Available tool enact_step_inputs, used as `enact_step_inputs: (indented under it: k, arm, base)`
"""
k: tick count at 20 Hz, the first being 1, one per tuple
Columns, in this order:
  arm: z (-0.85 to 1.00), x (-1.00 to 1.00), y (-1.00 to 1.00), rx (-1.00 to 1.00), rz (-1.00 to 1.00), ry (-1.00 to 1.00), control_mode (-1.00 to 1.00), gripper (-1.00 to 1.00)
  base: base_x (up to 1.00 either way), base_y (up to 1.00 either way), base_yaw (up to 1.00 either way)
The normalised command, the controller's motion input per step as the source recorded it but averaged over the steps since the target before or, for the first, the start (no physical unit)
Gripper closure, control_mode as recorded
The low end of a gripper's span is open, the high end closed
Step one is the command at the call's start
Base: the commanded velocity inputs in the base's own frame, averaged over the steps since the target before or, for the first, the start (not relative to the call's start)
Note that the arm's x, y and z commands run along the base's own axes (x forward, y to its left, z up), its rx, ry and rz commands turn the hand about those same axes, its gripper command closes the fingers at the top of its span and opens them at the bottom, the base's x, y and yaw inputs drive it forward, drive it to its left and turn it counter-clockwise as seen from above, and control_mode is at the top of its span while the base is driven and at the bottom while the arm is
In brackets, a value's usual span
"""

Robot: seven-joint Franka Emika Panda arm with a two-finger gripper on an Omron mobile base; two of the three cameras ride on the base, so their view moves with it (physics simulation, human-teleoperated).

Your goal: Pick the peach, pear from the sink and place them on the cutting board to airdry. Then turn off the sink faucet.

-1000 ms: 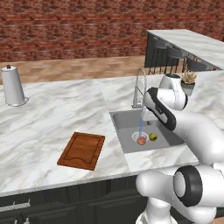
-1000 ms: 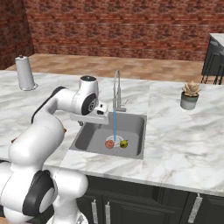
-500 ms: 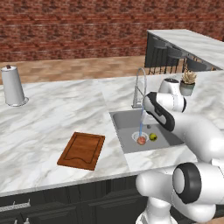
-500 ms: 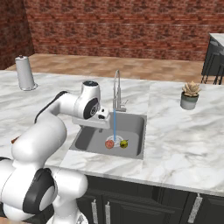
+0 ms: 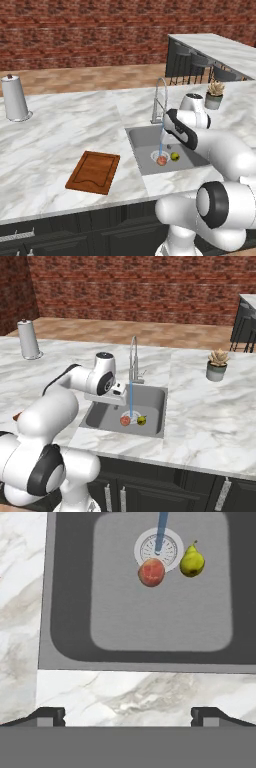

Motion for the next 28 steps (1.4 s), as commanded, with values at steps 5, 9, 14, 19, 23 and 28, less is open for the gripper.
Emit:
enact_step_inputs:
  k: [5,9,14,19,23,28]
  arm:
    - [-0.1,0.11,-0.05,0.0,0.0,0.0,-1.0,-1.0]
    - [-0.06,0.09,-0.13,0.0,0.0,0.0,-1.0,-1.0]
    - [-0.17,0.15,-0.06,0.0,0.0,0.0,-1.0,-1.0]
    - [-0.25,0.21,0.0,0.0,0.0,0.0,-1.0,-1.0]
    - [-0.29,0.18,0.0,0.0,0.0,0.0,-1.0,-1.0]
    - [-0.26,0.2,0.0,0.0,0.0,0.0,-1.0,-1.0]
  base:
    - [0.0,0.0,0.0]
    - [0.0,0.0,0.0]
    - [0.0,0.0,0.0]
    - [0.0,0.0,0.0]
    - [0.0,0.0,0.0]
    - [0.0,0.0,0.0]
